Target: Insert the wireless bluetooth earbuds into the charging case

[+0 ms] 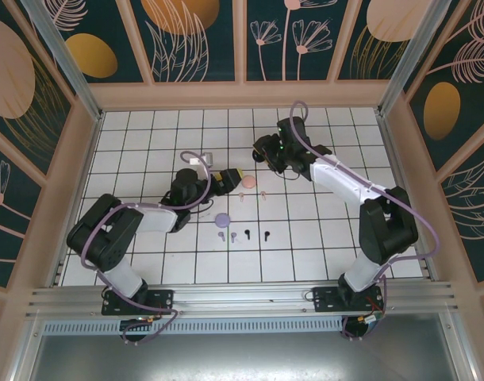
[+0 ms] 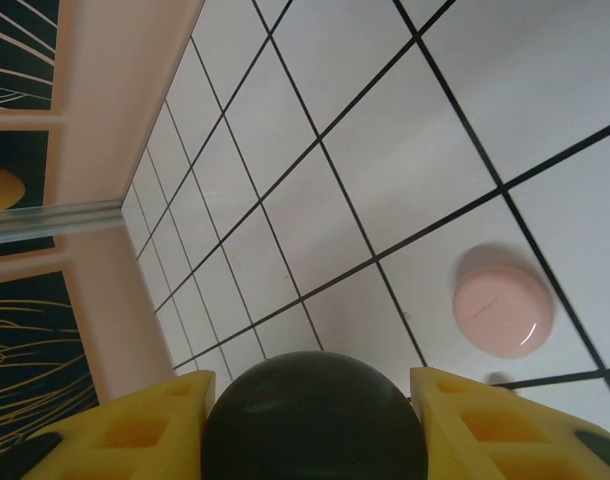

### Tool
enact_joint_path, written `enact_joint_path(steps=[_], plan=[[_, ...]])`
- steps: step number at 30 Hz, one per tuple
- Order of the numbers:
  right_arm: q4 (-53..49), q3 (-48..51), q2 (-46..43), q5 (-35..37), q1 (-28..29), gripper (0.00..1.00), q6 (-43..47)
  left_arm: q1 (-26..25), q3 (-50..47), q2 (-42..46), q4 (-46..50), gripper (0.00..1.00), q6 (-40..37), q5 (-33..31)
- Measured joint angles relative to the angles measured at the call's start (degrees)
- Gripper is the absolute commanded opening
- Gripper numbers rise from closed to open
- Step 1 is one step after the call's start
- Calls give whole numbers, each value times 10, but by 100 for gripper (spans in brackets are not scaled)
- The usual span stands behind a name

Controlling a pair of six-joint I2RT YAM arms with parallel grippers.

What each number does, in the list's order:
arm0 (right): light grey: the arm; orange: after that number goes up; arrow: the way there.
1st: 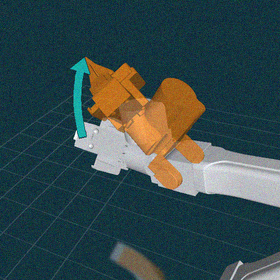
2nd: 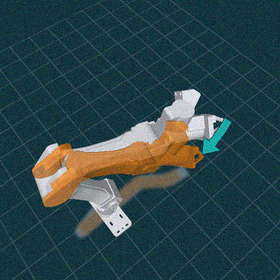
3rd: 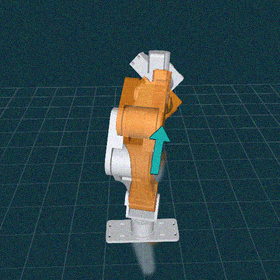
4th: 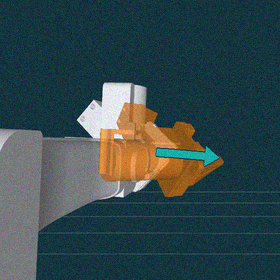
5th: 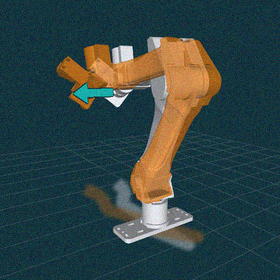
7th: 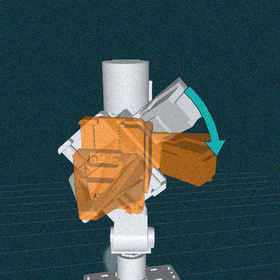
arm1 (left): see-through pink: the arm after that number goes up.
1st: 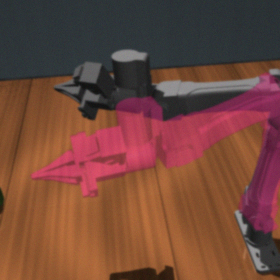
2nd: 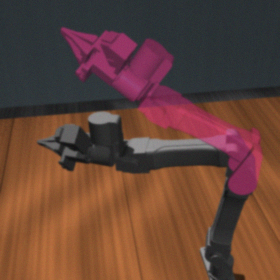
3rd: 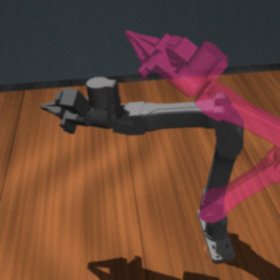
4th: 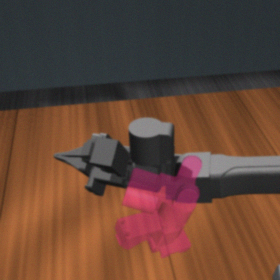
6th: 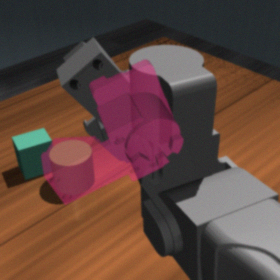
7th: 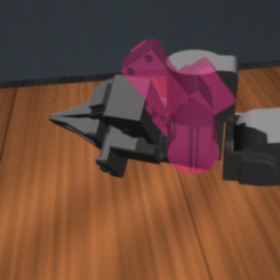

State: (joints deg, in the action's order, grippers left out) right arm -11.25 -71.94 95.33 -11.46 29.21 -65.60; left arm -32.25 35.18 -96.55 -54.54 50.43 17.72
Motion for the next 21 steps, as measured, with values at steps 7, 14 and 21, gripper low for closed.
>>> enact_joint_path(steps=[7, 14, 21], plan=[[1, -2, 0, 10, 16, 44, -27, -24, 42, -51, -42, 74, -6, -3], [1, -2, 0, 21, 26, 44, -36, -29, 52, -55, -70, 71, -7, -8], [1, -3, 0, 24, 39, 44, -38, -29, 68, -64, -75, 67, -7, -18]])
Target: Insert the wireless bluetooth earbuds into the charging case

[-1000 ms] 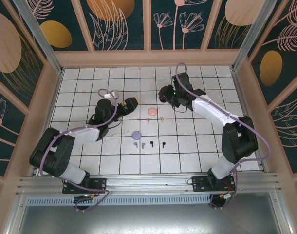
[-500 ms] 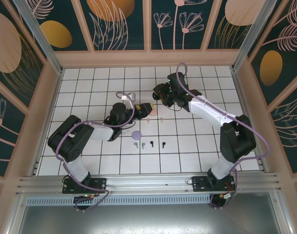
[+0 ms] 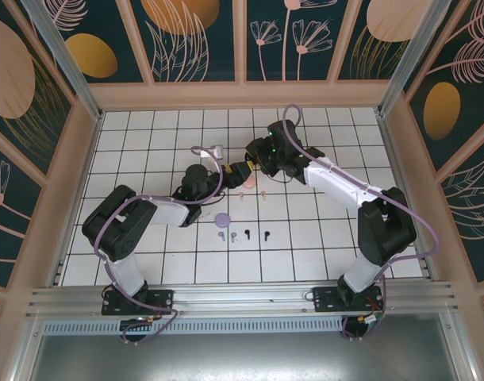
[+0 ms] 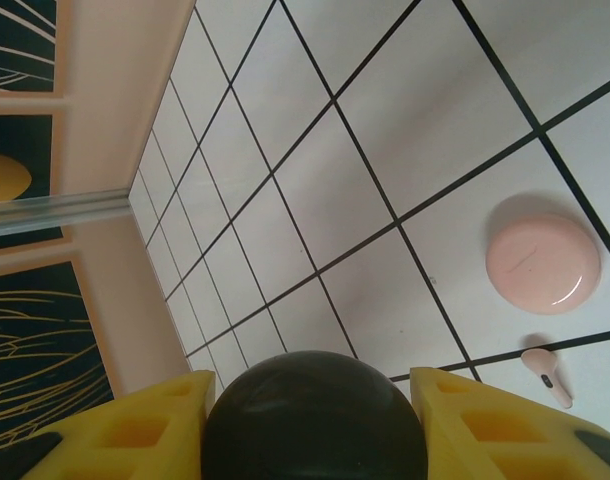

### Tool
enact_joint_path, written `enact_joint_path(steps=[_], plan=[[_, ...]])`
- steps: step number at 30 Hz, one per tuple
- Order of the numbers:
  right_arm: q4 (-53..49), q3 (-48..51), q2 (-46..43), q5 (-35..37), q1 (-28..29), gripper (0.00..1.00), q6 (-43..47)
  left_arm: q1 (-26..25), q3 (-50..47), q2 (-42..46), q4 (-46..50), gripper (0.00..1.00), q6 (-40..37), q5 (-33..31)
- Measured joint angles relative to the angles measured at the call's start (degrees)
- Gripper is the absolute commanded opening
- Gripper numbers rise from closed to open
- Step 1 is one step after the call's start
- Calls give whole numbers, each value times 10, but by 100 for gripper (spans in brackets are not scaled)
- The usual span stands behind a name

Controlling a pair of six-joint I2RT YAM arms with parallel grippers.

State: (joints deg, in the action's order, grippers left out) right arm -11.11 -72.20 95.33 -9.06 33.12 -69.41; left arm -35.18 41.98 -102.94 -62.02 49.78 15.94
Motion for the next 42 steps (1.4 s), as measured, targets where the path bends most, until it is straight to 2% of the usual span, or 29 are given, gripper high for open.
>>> enact_joint_path(steps=[21, 25, 28, 30, 32, 35, 38, 42], plan=[[0, -1, 0, 2, 5, 44, 0, -2, 30, -26, -12, 40, -1, -14], [2, -1, 0, 2, 5, 43, 0, -3, 32, -26, -16, 33, -2, -13], [3, -1, 0, 5, 5, 44, 0, -4, 33, -26, -19, 23, -3, -12], [3, -1, 0, 7, 5, 50, -1, -4, 33, -26, -20, 17, -6, -12], [4, -1, 0, 10, 5, 66, -5, -4, 34, -27, -21, 11, -8, -11], [11, -1, -1, 4, 5, 83, -11, -4, 34, -28, -21, 4, -3, -12], [16, -2, -9, 4, -2, 85, -15, -3, 34, -28, -18, 0, 0, -13], [15, -7, -38, 14, -26, 85, 3, -3, 34, -21, 8, 0, -7, -10]])
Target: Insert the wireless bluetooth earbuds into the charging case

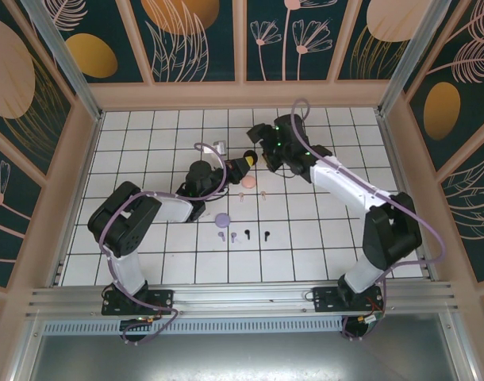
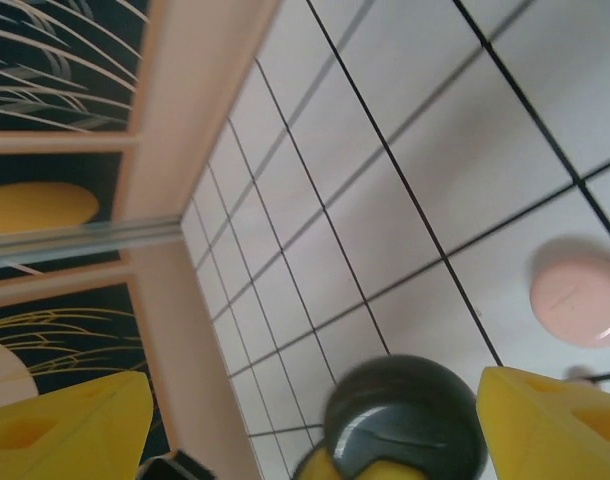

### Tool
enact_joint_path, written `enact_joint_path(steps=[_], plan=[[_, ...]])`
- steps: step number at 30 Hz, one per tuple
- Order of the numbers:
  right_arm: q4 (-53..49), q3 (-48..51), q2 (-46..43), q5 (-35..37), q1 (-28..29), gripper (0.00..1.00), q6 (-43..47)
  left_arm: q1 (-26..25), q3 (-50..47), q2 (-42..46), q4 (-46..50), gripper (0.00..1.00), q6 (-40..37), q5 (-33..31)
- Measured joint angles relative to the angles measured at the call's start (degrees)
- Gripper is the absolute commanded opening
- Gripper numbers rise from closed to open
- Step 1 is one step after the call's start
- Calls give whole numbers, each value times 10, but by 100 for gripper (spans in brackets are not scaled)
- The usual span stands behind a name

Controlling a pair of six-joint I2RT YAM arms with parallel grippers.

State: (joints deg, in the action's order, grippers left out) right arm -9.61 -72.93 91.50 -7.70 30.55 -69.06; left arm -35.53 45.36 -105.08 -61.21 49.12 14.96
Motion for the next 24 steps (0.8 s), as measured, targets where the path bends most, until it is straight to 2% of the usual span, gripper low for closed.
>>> enact_joint_path(steps=[3, 8, 14, 19, 24], plan=[[17, 22, -46, 1, -25, 85, 40, 5, 0, 26, 45, 0, -20, 16], [99, 158, -151, -46, -78, 85, 143, 31, 7, 74, 104, 0, -55, 84], [177, 301, -238, -156, -119, 85, 289, 70, 54, 83, 162, 0, -78, 228], [214, 311, -259, -252, -120, 84, 373, 69, 92, 83, 196, 0, -85, 334], [228, 308, -241, -297, -112, 82, 407, 69, 115, 83, 217, 0, -89, 384]])
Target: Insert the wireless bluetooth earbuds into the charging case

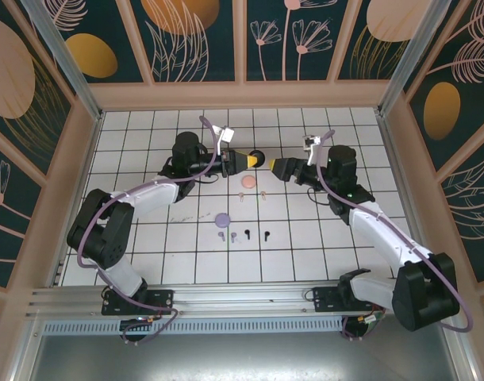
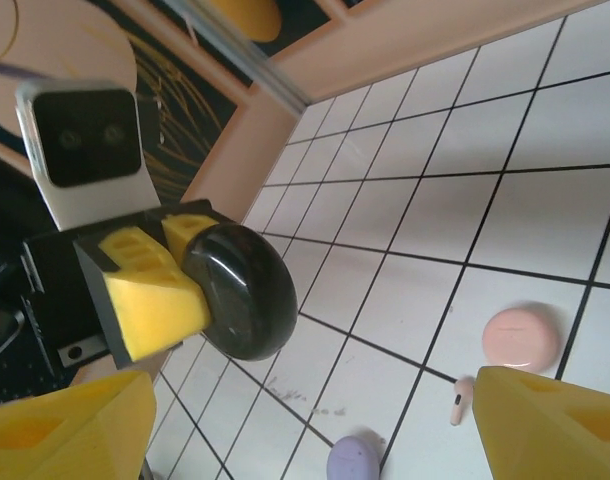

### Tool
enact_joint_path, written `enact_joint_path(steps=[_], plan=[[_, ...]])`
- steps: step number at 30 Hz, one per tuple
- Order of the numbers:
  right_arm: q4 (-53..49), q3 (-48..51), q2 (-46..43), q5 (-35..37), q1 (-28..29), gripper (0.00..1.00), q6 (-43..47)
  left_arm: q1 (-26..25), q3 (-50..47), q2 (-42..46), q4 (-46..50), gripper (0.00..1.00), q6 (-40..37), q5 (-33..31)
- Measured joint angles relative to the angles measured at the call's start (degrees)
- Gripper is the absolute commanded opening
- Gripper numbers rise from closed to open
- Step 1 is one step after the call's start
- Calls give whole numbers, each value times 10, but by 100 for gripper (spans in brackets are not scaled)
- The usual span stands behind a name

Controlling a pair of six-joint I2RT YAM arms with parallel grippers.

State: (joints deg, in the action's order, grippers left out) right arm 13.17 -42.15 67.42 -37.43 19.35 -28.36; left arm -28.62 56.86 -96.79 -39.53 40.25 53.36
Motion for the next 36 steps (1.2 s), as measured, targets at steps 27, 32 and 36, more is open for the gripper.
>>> enact_joint_path(steps=[27, 32, 36], plan=[[-1, -40, 90, 69, 12, 67, 12, -5, 2, 2, 29, 0, -1, 20], [-9, -39, 92, 80, 6, 67, 10, -10, 2, 7, 29, 0, -2, 22], [-16, -20, 58, 70, 5, 67, 11, -11, 2, 11, 28, 0, -2, 22]])
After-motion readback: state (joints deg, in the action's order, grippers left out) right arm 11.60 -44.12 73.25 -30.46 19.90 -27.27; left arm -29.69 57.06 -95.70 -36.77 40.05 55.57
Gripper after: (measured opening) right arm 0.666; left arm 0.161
